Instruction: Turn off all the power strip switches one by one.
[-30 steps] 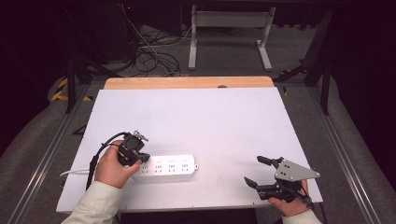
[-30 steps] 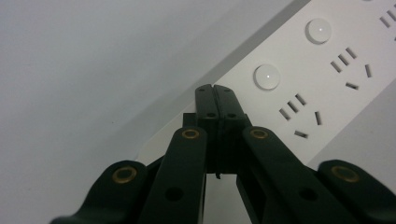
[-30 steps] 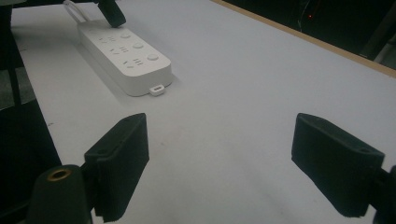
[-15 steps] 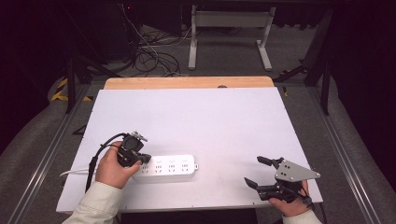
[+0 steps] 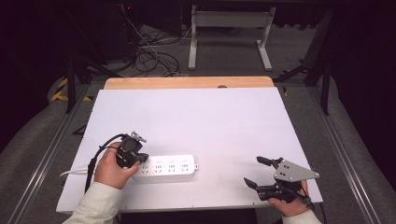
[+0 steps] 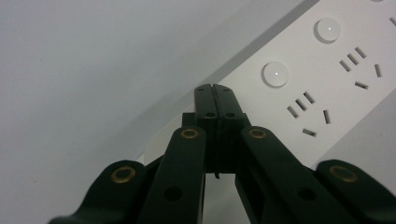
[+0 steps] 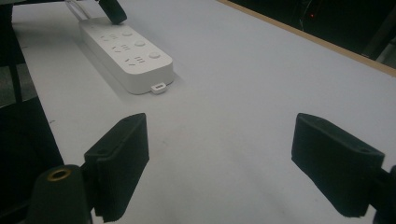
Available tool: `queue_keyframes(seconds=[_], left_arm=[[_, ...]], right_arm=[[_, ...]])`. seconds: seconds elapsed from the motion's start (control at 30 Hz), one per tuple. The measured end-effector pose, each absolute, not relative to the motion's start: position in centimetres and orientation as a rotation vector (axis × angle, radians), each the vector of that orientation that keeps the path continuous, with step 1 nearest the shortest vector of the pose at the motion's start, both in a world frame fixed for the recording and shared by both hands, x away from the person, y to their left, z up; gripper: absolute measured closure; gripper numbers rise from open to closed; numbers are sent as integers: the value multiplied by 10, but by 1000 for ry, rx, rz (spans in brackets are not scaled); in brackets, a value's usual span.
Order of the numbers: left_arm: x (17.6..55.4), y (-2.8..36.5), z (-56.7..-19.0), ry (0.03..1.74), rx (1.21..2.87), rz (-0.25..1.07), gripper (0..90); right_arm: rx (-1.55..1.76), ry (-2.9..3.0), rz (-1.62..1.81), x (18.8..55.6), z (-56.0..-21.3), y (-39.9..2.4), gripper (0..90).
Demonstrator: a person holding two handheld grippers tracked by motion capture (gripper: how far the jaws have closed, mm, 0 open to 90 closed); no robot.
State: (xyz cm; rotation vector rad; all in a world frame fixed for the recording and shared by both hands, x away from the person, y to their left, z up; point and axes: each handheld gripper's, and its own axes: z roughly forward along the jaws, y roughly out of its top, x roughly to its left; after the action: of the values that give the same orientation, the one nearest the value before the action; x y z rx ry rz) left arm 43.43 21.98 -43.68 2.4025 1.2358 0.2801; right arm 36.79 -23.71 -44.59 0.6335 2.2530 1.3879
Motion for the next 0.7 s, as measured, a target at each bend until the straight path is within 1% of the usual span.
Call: queue_keyframes(seconds=[0.1, 0.17, 0.3, 0.37, 0.5, 0.7], left_arm=[[430, 211, -437, 1236, 2433, 355, 900], [430, 210, -438, 1242, 2430, 358, 900], [430, 213, -438, 1235, 2412, 339, 900], [429, 216, -438, 1223, 2357, 349, 900], [427, 226, -417, 1209, 2261, 329, 900], [423, 228, -409, 1180, 2228, 297, 900]], right_arm=[[631, 2259, 1382, 368, -446, -237, 195], [630, 2259, 1379, 368, -446, -237, 195], [630, 2258, 1381, 368, -446, -237, 195], [630, 2258, 1380, 368, -446, -237, 195], [633, 2248, 1386, 368, -446, -239, 195], [636, 2257, 1382, 370, -447, -239, 195]])
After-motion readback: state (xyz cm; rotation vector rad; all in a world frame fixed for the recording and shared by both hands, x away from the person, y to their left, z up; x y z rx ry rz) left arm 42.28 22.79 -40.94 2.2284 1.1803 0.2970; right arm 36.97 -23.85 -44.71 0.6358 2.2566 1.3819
